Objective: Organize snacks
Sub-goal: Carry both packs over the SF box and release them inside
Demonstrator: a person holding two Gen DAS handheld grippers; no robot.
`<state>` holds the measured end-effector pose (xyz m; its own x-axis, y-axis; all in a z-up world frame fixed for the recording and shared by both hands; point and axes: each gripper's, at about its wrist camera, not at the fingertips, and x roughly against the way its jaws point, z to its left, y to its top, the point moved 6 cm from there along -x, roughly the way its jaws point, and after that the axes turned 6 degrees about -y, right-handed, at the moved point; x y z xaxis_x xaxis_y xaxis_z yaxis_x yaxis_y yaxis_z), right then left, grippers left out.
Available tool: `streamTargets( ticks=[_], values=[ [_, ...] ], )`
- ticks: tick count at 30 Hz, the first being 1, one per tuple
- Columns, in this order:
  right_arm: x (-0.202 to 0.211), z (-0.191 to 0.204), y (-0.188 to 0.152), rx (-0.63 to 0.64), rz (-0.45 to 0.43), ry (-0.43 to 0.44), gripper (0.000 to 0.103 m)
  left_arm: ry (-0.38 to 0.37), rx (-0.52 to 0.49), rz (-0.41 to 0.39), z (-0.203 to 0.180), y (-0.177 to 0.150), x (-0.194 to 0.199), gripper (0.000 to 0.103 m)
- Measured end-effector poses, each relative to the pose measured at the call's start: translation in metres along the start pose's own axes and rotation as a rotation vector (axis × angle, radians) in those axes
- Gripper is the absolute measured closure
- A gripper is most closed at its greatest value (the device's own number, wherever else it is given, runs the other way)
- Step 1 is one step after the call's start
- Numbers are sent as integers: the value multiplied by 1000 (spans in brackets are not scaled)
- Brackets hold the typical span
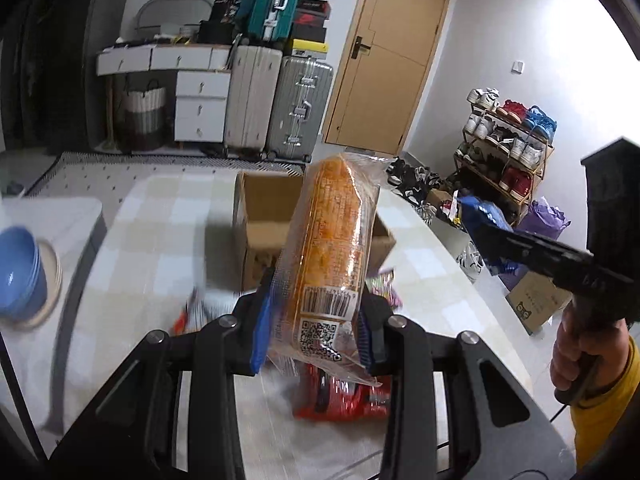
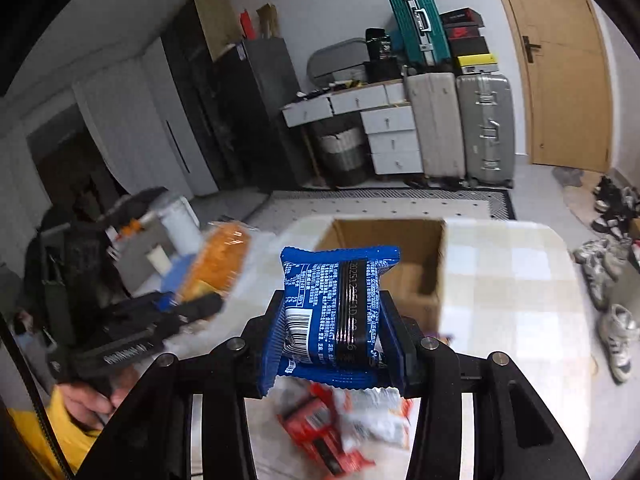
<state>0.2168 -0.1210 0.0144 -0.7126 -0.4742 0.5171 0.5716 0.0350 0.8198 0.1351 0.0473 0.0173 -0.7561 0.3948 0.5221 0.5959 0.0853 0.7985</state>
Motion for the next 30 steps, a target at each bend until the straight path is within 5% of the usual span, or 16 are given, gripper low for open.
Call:
streamTargets(
  ticks=[7,14,20,30],
  values=[
    [-57,-8,54,-4,40,1,59,21,-10,20,3,71,-35,72],
    [-141,-31,66,-25,174,-29,59,45,15,141,22,111,-108,72],
    [-193,-54,57,-39,243,-50,59,63,42,249,37,109,-166,72],
    [-219,-66,39,-56,288,-61,59,84,17,319,50,88,-211,72]
  ],
)
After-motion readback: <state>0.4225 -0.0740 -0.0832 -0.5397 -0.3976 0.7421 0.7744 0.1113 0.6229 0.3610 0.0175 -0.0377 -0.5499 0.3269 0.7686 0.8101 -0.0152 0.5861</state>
